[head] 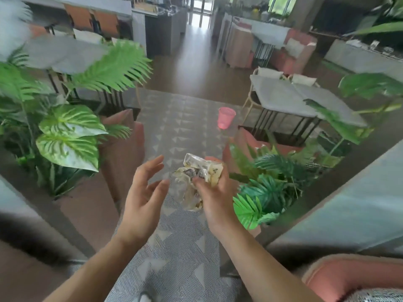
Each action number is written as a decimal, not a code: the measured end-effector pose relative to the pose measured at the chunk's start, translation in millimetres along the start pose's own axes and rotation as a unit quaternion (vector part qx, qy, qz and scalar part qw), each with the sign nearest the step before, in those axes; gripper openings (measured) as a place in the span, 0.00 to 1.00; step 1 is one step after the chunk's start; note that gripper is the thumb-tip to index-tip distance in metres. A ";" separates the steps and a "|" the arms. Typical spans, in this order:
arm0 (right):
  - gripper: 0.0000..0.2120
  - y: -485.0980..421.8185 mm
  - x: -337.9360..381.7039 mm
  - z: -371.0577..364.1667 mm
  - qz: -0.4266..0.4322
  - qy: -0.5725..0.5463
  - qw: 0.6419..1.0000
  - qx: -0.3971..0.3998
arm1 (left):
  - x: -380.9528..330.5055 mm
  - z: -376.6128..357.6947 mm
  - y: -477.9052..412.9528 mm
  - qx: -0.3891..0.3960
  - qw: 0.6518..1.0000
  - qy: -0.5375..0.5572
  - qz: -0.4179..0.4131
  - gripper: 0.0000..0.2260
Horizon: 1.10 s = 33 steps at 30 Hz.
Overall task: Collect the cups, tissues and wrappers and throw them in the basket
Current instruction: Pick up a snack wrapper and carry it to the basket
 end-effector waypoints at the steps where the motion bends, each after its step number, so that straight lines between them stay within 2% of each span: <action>1: 0.19 -19.4 0.7 -9.9 0.002 0.004 1.000 -0.007 | 5.3 4.5 -22.6 0.007 1.000 -0.002 -0.004 0.21; 7: 0.20 -115.5 3.9 -52.3 0.011 0.001 0.999 -0.042 | 38.1 19.0 -134.2 0.033 0.999 0.002 -0.005 0.22; 15: 0.19 -236.8 -1.5 -63.3 0.012 -0.007 0.997 -0.073 | 86.2 1.5 -254.1 0.044 0.999 0.011 0.003 0.21; 20: 0.18 -331.0 -11.3 -55.7 0.009 0.029 0.995 -0.090 | 120.6 -35.6 -337.7 0.050 0.999 0.012 0.006 0.21; 33: 0.19 -617.6 -9.6 6.5 -0.013 0.032 0.994 -0.105 | 207.4 -160.3 -589.6 0.051 0.998 0.032 0.018 0.21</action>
Point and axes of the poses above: each hand's wrist, its own y-axis away from the middle knuckle, its own z-axis out of the back of the hand, x = y × z, the point moved 1 cm from there along -y, towards the middle knuckle, and after that the axes turned 2 degrees about -z, right-handed, at the moved point
